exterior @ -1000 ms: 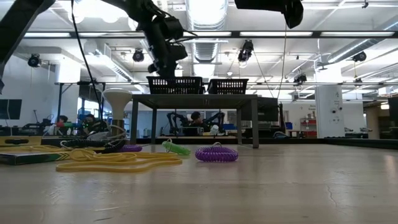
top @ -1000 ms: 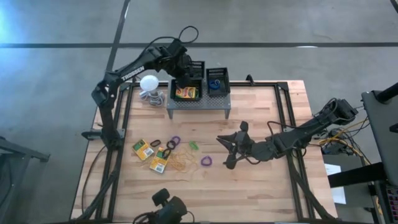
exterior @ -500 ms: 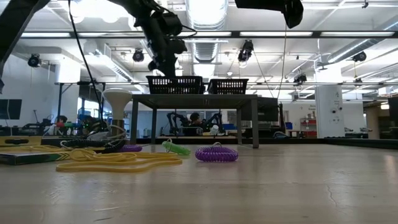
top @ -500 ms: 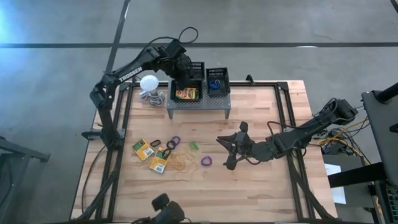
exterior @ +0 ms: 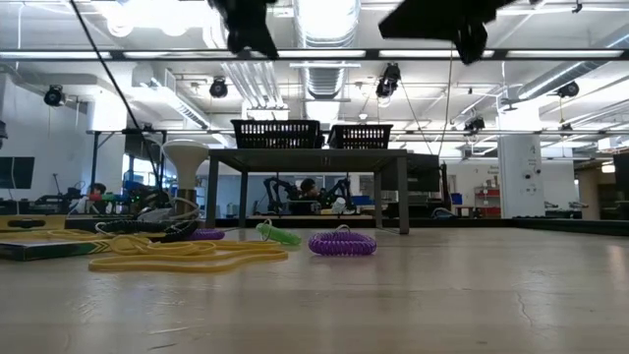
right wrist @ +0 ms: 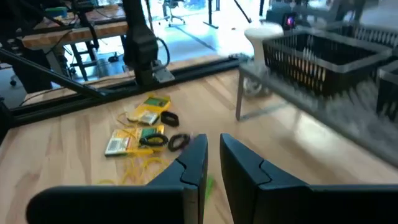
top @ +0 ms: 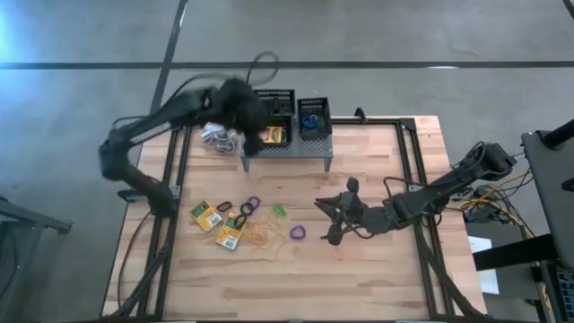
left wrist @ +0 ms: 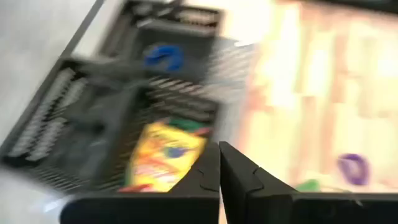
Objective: Pick & Place Office Desk Supplies
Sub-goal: Put the right purple spring keychain into the right black bin on the shelf
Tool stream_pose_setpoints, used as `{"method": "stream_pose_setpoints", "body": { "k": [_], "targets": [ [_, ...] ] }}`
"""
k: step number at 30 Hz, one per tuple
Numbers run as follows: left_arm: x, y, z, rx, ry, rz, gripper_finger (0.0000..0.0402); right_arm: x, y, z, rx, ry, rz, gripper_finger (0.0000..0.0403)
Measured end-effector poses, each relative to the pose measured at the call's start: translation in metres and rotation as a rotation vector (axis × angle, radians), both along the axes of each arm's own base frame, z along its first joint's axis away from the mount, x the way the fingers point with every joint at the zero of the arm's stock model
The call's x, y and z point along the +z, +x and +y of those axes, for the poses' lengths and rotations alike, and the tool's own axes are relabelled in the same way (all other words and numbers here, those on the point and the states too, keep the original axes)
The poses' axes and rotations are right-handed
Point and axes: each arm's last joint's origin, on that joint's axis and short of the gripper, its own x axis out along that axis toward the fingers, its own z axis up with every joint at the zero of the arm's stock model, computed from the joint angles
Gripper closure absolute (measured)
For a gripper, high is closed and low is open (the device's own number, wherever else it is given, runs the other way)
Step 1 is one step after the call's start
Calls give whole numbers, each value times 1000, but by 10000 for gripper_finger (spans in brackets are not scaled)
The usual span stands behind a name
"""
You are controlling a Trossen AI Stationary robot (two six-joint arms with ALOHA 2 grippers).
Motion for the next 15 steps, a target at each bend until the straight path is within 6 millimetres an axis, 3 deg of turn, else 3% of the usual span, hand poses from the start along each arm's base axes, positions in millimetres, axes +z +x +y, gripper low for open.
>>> {"method": "stream_pose_setpoints", "body": {
  "k": [5,11,15],
  "targets": [
    [-24,-13,-76,-177,32,-167,401,-27,-9,-5,-14,99,17,360],
    [-86,-37,-155,-369,74,-330,401,-59,-10,-15,140,249,69,342],
    [-129,-53,-193,-363,137,-390,401,-85,8,-19,186,293,188,305]
  ]
}}
